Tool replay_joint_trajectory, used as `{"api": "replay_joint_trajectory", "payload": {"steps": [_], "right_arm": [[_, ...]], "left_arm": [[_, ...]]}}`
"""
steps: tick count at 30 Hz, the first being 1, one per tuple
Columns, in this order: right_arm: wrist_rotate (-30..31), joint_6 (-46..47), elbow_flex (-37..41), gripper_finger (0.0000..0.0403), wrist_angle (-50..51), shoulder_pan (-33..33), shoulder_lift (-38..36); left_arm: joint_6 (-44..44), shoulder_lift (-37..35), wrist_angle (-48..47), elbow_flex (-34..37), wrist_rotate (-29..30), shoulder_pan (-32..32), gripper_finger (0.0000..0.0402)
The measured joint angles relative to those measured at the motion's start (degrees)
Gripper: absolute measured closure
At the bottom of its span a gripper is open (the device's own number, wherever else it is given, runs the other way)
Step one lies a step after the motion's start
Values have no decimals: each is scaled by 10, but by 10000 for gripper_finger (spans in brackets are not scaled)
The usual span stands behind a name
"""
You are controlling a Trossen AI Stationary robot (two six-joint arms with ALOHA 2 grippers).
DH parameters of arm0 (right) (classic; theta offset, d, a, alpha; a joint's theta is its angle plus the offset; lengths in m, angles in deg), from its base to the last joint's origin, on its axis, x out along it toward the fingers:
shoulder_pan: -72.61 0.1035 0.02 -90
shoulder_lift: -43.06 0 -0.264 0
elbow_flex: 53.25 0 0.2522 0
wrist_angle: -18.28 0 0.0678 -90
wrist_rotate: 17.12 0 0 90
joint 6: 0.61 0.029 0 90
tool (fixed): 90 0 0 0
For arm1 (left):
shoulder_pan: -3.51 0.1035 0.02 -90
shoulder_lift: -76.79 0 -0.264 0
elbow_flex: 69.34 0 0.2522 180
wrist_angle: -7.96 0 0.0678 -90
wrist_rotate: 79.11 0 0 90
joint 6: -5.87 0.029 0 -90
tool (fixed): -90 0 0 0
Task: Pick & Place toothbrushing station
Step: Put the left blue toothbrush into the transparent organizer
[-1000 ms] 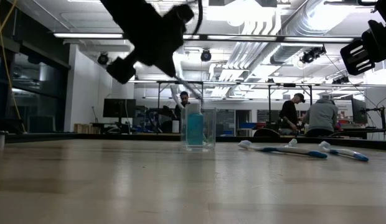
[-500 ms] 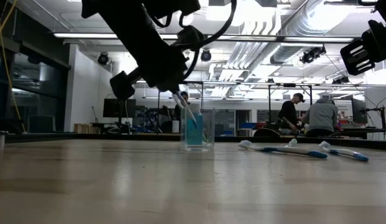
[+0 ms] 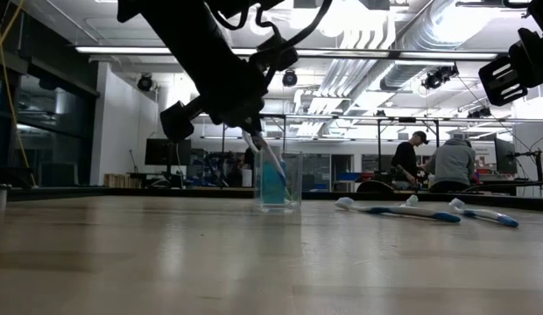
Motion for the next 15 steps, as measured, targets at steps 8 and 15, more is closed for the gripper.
{"api": "replay_joint_trajectory", "payload": {"steps": [8, 15], "right_arm": [[0, 0, 0, 261, 0, 0, 0], [0, 0, 0, 261, 0, 0, 0]], "left_arm": [[2, 0, 1, 0, -33, 4, 371], [3, 0, 1, 0, -34, 4, 370]]}}
